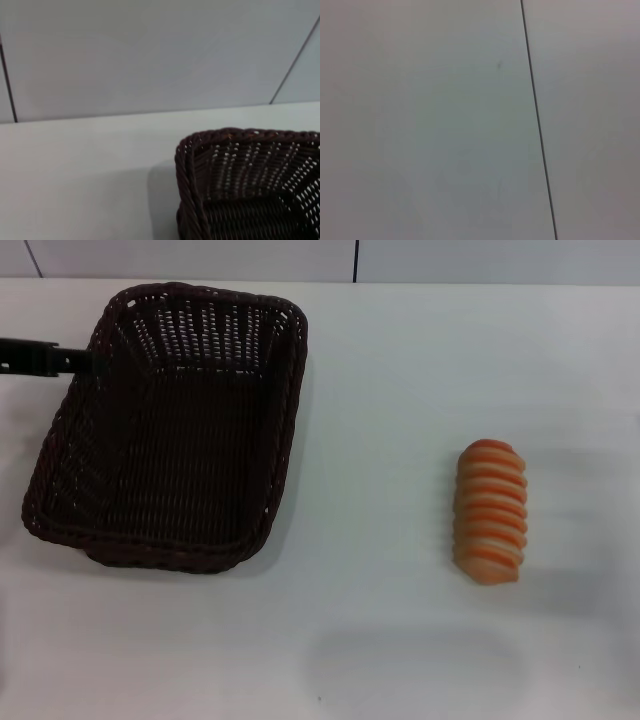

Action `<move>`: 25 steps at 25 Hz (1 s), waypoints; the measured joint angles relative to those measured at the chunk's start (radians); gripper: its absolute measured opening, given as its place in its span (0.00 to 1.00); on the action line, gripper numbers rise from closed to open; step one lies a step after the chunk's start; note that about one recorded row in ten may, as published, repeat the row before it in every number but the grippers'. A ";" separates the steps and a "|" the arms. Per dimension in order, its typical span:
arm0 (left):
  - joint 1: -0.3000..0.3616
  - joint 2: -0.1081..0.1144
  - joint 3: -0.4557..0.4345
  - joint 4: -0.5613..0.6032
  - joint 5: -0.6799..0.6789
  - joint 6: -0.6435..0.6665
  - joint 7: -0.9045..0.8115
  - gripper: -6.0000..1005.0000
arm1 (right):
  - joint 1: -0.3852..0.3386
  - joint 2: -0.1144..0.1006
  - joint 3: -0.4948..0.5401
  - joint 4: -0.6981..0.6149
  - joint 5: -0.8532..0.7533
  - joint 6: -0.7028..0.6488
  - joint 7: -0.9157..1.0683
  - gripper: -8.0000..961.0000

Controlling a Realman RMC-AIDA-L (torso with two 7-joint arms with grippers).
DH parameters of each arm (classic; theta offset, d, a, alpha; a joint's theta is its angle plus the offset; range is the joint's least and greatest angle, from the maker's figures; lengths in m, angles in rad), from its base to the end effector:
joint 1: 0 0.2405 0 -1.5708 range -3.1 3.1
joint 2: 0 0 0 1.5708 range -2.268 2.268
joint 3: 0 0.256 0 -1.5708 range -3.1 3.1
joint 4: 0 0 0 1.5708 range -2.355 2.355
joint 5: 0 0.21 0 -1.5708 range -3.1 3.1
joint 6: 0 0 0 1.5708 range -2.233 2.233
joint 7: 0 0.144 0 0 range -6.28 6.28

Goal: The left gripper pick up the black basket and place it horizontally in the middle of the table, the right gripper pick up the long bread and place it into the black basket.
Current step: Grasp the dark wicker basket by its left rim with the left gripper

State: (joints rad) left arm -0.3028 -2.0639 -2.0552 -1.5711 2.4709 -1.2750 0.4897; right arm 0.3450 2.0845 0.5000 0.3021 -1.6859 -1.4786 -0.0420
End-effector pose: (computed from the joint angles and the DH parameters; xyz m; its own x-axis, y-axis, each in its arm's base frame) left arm -0.2463 0.3524 0.1049 0.5730 0.7053 0.4175 0.7650 -0.2774 -0.5812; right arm 0.3232 0.2908 0.0091 0.6580 0.2811 -0.6986 -0.7453 0.1104 -0.6575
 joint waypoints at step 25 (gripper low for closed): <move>-0.037 0.001 0.159 0.135 0.158 0.092 -0.125 0.77 | 0.013 -0.006 0.000 -0.008 -0.003 -0.002 0.001 0.73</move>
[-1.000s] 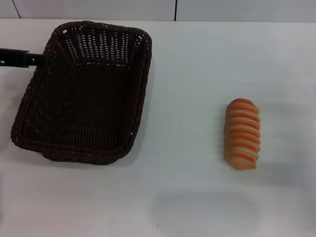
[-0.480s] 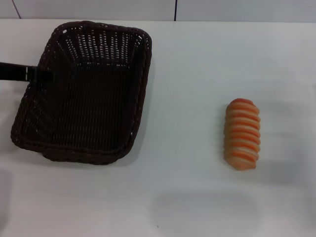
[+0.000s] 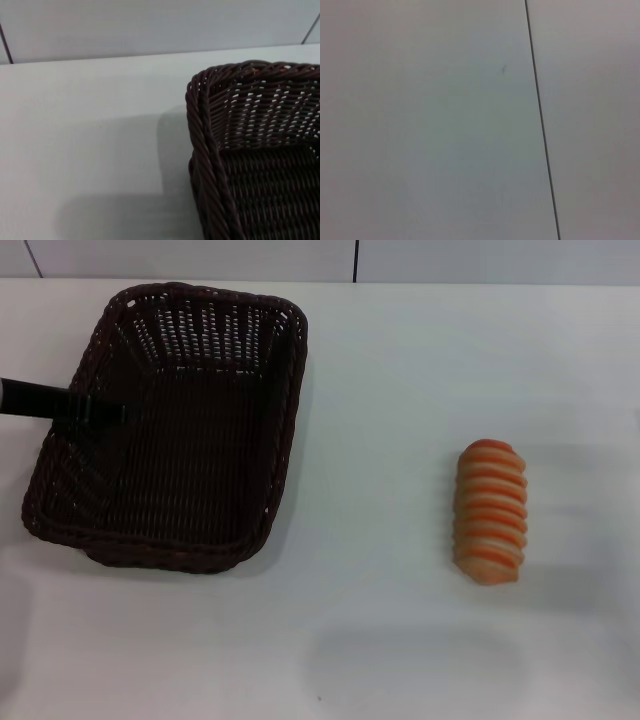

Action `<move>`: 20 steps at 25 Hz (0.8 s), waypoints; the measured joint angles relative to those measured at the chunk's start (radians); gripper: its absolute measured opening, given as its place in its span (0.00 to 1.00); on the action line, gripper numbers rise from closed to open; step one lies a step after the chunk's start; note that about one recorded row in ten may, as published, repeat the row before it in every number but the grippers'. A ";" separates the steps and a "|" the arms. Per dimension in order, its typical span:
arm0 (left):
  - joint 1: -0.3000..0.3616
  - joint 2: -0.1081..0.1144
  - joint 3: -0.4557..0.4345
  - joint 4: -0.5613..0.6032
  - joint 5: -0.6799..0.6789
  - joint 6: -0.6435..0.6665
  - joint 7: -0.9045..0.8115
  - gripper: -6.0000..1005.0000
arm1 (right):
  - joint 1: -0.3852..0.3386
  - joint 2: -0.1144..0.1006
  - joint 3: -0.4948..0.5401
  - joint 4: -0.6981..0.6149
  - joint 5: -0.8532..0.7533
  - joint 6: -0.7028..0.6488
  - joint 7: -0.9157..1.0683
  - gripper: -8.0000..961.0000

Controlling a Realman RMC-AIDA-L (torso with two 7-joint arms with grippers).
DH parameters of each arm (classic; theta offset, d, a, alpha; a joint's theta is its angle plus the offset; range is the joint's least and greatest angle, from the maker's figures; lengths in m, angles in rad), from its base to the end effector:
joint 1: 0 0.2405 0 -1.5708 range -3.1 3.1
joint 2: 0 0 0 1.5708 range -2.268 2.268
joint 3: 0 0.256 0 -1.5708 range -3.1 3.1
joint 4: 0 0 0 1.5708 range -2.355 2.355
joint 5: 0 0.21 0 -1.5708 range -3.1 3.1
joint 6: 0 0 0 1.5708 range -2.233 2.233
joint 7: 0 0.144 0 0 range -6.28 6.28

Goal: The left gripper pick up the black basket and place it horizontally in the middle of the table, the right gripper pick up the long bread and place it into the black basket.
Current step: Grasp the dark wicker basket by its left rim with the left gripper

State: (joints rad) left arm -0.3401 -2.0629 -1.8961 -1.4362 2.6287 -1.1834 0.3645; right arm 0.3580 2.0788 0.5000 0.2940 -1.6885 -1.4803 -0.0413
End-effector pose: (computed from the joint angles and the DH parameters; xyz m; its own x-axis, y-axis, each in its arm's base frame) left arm -0.2604 0.3620 0.0632 0.5336 0.7845 0.3160 0.7341 -0.2441 -0.6336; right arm 0.3216 0.2951 0.0123 0.6635 0.2910 -0.6893 -0.7380 0.1025 -0.6670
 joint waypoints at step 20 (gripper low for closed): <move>-0.007 0.000 0.059 -0.011 0.069 0.026 0.001 0.28 | 0.009 0.000 0.000 -0.001 0.001 0.000 0.000 0.73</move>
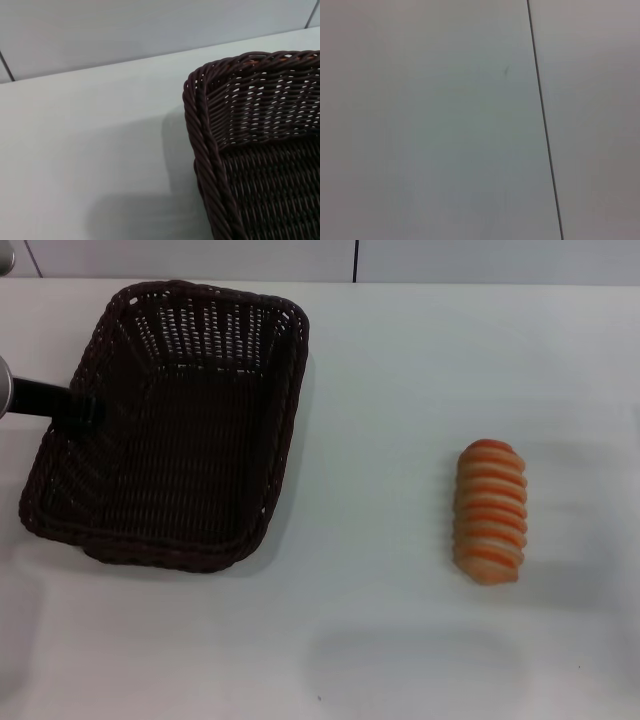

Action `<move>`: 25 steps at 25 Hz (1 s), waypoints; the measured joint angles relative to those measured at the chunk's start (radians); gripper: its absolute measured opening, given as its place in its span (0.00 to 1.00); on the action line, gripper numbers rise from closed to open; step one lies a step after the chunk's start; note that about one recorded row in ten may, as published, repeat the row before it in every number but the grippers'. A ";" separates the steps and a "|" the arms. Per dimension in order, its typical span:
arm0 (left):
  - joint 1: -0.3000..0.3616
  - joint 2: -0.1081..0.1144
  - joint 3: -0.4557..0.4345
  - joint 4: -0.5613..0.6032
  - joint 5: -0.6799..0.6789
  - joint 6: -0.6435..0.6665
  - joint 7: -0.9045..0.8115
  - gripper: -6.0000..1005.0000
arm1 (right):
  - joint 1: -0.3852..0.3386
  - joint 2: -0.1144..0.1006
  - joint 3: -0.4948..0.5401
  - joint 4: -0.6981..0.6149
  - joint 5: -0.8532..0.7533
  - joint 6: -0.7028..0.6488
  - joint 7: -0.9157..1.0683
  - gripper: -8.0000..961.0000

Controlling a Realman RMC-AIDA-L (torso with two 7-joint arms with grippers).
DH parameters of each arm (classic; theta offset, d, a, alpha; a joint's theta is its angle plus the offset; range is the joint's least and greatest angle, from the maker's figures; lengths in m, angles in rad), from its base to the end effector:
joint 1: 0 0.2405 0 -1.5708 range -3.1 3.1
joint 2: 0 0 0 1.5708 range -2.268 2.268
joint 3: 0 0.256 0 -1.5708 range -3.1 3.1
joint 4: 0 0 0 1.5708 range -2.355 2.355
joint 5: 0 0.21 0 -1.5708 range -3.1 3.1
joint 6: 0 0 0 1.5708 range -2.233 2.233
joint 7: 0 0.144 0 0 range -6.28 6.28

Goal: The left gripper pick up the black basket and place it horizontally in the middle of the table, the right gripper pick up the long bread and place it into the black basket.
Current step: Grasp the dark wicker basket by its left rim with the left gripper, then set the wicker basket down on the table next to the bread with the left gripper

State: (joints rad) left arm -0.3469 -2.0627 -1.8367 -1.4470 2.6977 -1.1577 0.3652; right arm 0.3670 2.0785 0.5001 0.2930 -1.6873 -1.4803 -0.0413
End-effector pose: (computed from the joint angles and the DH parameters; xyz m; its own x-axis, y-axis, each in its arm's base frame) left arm -0.2552 0.3657 0.0581 0.5930 0.7641 0.2541 0.6642 -0.2858 -0.6908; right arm 0.3193 0.2980 0.0126 0.6617 0.2969 -0.6885 -0.7383 0.0975 -0.6674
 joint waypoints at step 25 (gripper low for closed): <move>0.004 0.011 -0.395 -0.175 -0.498 -0.097 0.639 0.21 | -0.011 0.003 0.000 0.008 0.002 -0.029 0.000 0.72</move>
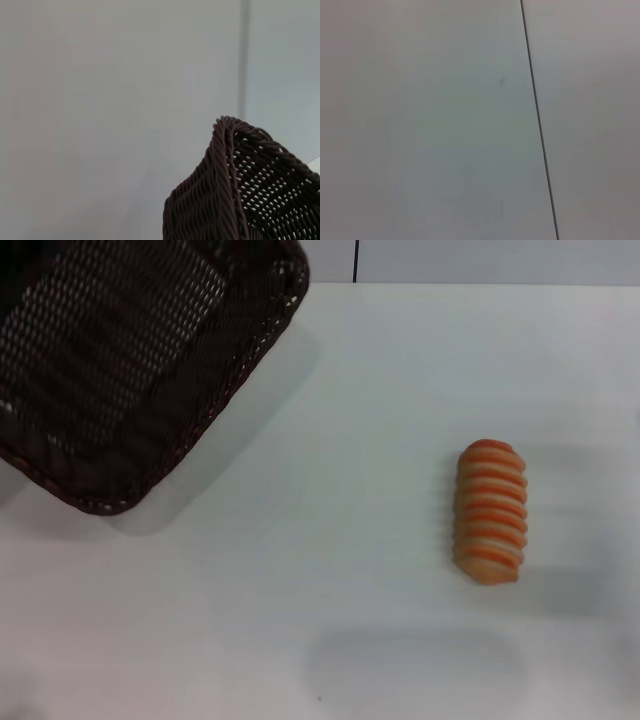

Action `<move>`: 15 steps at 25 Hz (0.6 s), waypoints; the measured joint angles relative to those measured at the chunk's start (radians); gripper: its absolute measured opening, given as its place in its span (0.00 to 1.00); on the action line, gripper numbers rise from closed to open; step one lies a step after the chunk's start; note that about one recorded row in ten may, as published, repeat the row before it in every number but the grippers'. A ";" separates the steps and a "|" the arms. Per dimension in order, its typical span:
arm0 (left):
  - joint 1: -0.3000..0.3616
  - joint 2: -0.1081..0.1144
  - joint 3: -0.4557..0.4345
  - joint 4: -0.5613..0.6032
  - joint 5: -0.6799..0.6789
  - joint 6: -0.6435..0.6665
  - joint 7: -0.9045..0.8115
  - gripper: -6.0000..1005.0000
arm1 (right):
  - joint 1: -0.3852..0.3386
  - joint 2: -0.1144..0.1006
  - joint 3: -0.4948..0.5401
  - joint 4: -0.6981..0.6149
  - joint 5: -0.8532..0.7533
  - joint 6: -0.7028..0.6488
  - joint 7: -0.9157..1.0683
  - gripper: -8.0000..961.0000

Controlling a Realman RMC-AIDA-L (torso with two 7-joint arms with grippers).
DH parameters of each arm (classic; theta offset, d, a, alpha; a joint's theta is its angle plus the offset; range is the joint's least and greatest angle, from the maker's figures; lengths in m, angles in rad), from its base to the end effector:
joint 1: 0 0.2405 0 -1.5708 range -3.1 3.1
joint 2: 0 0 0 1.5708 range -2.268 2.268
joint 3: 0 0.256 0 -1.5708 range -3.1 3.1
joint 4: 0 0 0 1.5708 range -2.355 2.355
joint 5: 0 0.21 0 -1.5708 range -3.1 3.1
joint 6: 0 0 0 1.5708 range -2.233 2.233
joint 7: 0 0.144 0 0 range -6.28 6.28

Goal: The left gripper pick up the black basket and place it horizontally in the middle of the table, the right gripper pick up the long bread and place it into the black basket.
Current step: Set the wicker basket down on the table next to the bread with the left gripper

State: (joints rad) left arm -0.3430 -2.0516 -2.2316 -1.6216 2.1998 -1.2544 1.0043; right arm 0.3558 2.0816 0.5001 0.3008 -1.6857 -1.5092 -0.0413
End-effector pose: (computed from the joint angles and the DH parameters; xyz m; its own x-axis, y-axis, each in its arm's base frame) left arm -0.2097 0.3638 0.1541 0.8706 0.3185 0.3751 0.4911 -0.5145 -0.7029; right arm 0.3181 0.2931 0.0136 0.6533 0.3177 -0.6872 -0.7445 0.1048 -0.6593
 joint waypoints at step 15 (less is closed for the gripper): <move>-0.205 0.108 -0.097 0.288 -0.173 -0.531 0.467 0.22 | -0.041 0.002 0.000 0.033 0.000 -0.024 0.000 0.72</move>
State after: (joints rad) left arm -0.5479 -1.9439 -2.3282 -1.3337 2.0269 -1.7850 1.4717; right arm 0.3145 2.0832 0.5000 0.3341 -1.6857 -1.5328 -0.0414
